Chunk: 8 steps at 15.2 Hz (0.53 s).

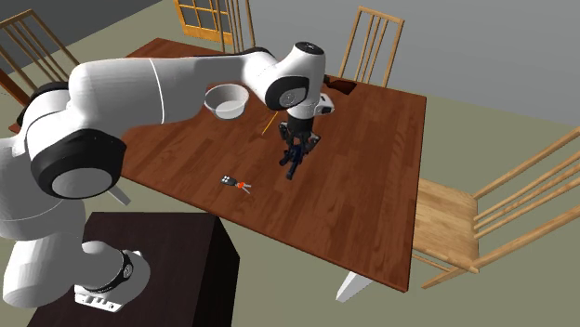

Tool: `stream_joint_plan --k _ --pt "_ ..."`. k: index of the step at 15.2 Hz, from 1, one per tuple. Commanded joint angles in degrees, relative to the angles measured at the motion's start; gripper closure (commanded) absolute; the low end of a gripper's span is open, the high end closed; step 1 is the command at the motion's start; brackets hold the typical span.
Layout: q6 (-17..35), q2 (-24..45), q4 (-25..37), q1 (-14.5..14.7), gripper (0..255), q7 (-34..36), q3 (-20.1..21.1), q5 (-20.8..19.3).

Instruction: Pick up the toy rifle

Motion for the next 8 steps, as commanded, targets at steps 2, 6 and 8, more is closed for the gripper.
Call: stream_joint_plan --k 2,6,8 --pt "-2.2 -0.3 1.8 0.0 255 -0.1 0.0 0.1" --pt "-5.1 -0.6 4.6 0.1 255 -0.2 0.1 0.2" --pt "-5.2 -0.6 4.7 0.1 255 -0.2 0.1 0.2"
